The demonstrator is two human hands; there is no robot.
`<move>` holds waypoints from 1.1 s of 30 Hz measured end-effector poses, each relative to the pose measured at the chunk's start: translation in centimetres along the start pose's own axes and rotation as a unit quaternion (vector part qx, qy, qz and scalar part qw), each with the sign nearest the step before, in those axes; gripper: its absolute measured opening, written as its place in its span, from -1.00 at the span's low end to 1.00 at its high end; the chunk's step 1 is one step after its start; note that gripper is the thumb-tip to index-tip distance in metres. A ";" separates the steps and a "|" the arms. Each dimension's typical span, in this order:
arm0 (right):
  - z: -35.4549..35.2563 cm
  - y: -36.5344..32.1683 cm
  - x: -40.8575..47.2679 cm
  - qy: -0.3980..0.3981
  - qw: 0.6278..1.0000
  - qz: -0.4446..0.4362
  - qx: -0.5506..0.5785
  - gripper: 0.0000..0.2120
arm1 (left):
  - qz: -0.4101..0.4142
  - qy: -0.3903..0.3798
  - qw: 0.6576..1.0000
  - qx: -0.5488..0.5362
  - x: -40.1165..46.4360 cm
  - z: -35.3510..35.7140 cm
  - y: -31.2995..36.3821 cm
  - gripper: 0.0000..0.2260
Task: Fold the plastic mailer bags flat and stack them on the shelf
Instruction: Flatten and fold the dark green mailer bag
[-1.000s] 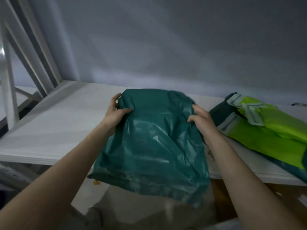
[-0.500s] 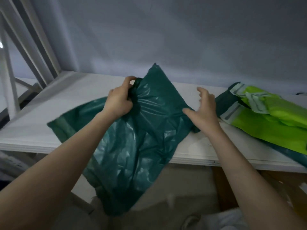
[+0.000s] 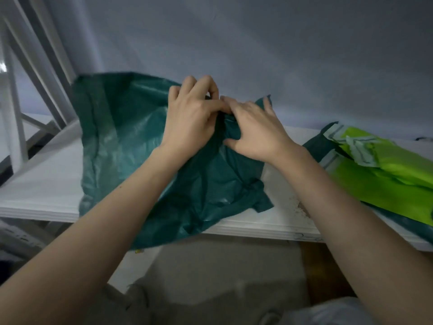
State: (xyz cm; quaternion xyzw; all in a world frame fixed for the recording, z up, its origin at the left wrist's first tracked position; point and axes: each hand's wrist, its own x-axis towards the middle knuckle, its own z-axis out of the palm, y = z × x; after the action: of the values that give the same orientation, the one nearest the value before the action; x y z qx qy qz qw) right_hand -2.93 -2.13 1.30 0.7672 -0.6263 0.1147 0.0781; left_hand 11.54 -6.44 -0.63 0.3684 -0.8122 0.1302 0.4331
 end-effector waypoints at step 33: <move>10.3 6.8 -4.3 0.126 0.746 0.449 0.476 -0.81 | -0.549 -0.193 0.766 -0.272 -6.1 4.4 -7.4 -0.70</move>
State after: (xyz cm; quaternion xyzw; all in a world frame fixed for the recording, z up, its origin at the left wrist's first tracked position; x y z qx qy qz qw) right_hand -9.57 -2.15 -9.99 0.3136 -0.7468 0.5156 -0.2795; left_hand 16.33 -10.96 -8.93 0.6357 -0.5388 -0.4307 0.3465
